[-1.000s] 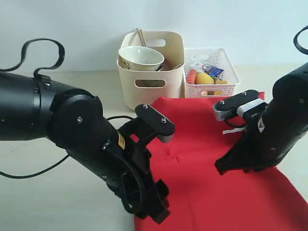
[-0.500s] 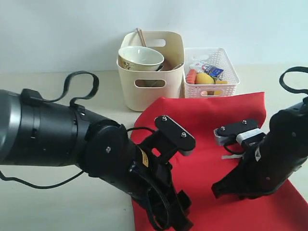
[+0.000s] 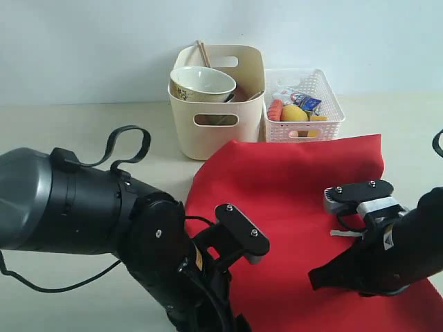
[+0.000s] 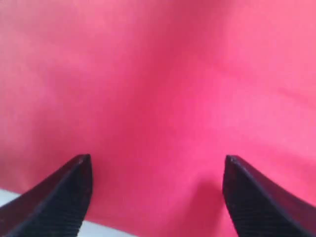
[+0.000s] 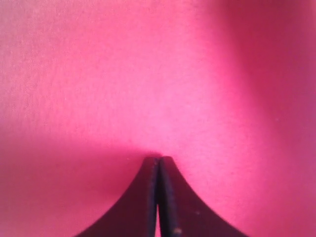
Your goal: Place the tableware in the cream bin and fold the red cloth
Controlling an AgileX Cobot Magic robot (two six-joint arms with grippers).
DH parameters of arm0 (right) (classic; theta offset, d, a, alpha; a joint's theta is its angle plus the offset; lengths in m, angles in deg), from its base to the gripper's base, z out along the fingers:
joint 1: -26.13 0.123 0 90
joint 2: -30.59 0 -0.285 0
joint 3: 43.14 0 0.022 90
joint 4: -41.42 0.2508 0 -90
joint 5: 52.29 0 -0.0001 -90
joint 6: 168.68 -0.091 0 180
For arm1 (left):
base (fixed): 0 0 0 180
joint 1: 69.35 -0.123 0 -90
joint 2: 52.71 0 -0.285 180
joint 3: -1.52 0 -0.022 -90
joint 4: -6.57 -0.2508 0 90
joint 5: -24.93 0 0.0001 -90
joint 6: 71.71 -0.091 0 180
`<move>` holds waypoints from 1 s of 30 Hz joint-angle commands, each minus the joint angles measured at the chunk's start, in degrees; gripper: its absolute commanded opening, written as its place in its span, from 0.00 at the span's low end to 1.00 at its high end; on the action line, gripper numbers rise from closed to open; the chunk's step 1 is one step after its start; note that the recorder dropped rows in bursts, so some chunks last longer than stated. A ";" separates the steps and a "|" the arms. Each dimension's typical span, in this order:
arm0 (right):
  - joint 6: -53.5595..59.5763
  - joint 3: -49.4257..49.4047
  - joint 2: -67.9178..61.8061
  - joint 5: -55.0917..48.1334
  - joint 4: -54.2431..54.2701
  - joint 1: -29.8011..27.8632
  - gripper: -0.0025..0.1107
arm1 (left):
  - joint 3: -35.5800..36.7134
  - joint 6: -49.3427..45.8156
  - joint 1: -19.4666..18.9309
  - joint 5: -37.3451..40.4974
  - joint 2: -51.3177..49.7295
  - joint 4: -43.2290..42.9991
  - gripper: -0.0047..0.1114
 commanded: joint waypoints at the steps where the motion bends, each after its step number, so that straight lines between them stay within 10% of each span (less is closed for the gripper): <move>1: -0.44 -5.43 0.56 -9.54 3.61 0.10 0.02 | 2.47 -1.95 0.22 1.09 0.02 0.26 0.65; 19: 2.80 3.25 16.34 0.58 3.90 3.23 0.02 | 5.59 -4.81 0.22 -1.04 3.04 1.88 0.64; 30: 2.54 19.54 -6.04 -0.67 -2.21 -11.36 0.02 | 5.59 -4.81 0.22 -2.66 3.52 1.88 0.64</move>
